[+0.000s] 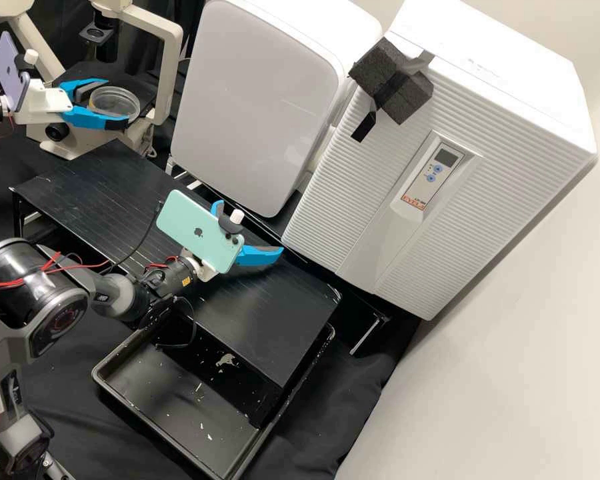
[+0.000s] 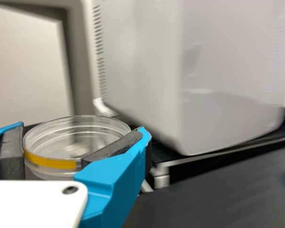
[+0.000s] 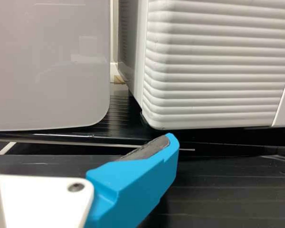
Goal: Place the petri dish on the bench
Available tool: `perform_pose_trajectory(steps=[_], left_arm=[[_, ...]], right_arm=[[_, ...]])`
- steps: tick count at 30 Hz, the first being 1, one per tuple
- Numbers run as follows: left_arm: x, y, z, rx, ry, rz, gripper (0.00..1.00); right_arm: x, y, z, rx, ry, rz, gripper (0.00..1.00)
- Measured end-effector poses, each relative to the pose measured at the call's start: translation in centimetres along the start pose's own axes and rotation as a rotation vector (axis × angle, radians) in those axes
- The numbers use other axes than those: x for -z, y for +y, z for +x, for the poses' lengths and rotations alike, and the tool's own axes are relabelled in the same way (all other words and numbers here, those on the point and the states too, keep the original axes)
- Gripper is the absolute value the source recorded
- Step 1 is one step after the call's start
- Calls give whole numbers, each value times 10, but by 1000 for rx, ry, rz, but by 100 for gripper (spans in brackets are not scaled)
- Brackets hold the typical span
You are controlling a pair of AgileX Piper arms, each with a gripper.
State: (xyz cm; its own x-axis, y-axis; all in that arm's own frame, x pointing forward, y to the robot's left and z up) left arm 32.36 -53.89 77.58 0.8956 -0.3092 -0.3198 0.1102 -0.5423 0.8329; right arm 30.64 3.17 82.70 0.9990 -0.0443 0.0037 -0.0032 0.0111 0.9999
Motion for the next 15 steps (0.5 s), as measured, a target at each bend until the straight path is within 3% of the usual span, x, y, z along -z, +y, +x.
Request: perform_pose_trajectory(steps=[8,15], left_arm=[[-56,-17,-13,55,-240,80,0],[-91,-15,-13,47,-357,111,0]], right_arm=[[0,0,0,0,0,0,100],[0,0,0,0,0,0,100]])
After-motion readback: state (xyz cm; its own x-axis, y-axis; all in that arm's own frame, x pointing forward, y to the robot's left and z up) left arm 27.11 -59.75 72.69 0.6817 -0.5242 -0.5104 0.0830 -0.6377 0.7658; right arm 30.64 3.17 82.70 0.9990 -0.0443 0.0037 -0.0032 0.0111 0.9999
